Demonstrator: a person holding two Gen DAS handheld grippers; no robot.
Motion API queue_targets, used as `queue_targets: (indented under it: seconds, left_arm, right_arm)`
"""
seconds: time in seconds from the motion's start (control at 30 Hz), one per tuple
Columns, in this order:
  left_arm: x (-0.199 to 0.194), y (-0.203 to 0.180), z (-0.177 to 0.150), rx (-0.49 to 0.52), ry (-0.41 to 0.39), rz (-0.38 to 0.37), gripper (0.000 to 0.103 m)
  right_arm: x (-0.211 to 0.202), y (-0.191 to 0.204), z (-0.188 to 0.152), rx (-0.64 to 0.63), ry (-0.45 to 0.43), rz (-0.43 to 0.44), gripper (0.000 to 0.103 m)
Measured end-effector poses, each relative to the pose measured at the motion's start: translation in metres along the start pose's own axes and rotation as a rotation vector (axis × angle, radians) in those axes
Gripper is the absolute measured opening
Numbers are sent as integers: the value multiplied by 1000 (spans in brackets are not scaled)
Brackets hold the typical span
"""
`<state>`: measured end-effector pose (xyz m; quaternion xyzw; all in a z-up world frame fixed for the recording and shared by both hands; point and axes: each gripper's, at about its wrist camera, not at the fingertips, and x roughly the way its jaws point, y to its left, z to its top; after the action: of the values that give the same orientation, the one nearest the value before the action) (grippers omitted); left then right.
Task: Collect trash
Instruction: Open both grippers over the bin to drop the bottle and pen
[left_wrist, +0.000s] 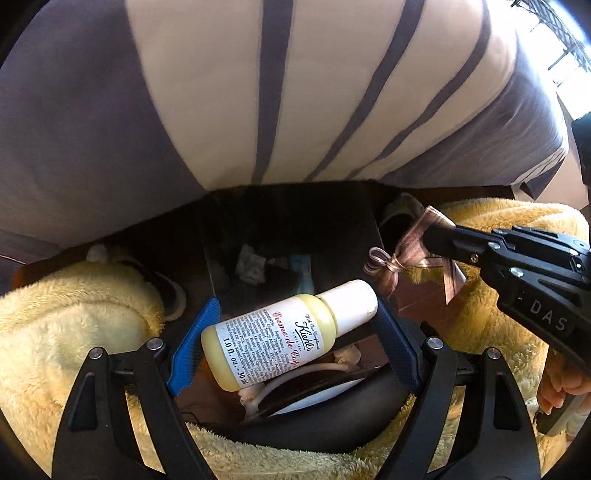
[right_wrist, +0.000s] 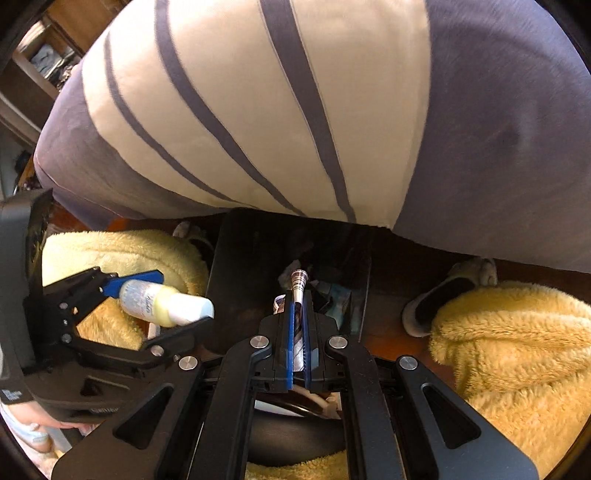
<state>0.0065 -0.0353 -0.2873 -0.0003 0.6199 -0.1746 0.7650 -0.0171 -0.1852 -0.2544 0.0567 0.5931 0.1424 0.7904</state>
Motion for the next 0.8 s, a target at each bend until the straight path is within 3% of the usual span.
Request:
queue_targets:
  seconds: [0.5,0.6,0.63,0.67,0.73,0.8]
  left_arm:
    - [11,10,6,-46,37,-11,79]
    - [6,10,6,-50,21,-6,88]
    - [5,11,6,-49,12,-1,90]
    - [2,10,6,-48,3,6,92]
    - [-1,11,6,-47,-6,17,93]
    - [-6,9,6,-43,-16,28,94]
  right_arm:
    - [17,7,16,-3,25,7,8]
    - [17,5,18,7,19,-7,10]
    - [16,5,18,11,16,-10,19]
    - [14,4,19,17,10,-13,35]
    - [8,3,19,25,-10,-11,49]
    - [2,2,20,30,-27,-14,53]
